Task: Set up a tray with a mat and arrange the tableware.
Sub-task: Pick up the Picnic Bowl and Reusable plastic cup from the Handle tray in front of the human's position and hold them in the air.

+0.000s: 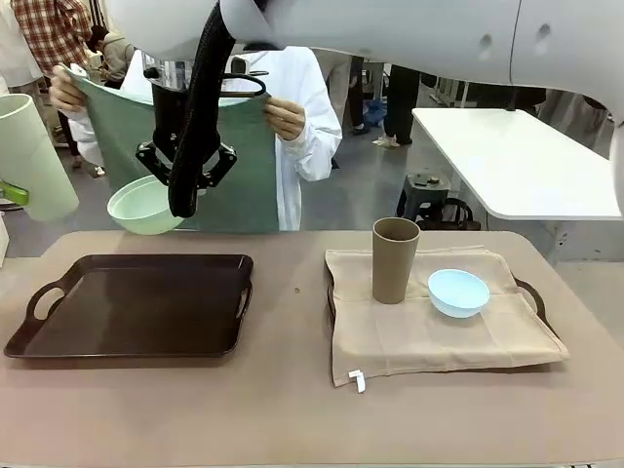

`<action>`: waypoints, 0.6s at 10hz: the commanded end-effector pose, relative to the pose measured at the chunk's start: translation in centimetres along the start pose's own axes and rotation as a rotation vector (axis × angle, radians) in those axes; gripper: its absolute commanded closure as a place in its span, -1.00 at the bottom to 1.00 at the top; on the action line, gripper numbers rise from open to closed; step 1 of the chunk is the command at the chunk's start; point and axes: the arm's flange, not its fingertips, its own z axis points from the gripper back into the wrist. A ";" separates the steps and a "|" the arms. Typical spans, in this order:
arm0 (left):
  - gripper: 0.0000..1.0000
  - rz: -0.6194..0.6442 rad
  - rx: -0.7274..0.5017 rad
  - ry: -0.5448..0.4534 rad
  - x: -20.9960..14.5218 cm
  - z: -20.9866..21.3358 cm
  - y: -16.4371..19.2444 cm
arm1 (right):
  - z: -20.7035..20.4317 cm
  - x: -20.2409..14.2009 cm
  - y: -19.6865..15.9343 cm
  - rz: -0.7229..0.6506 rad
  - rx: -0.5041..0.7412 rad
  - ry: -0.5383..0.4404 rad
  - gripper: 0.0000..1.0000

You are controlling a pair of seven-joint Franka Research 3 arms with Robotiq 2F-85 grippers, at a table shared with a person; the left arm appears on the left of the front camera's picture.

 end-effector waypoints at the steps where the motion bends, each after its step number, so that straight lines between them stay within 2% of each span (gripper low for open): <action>1: 1.00 0.075 0.013 0.013 -1.4 -0.7 -0.2 | -2.4 1.2 -1.0 -0.059 0.013 0.013 1.00; 2: 1.00 0.000 0.000 0.000 0.0 0.0 0.0 | 0.0 0.0 0.0 0.000 0.000 0.000 1.00; 6: 1.00 0.000 0.000 0.000 0.0 0.0 0.0 | 0.0 0.0 0.0 0.000 0.000 0.000 1.00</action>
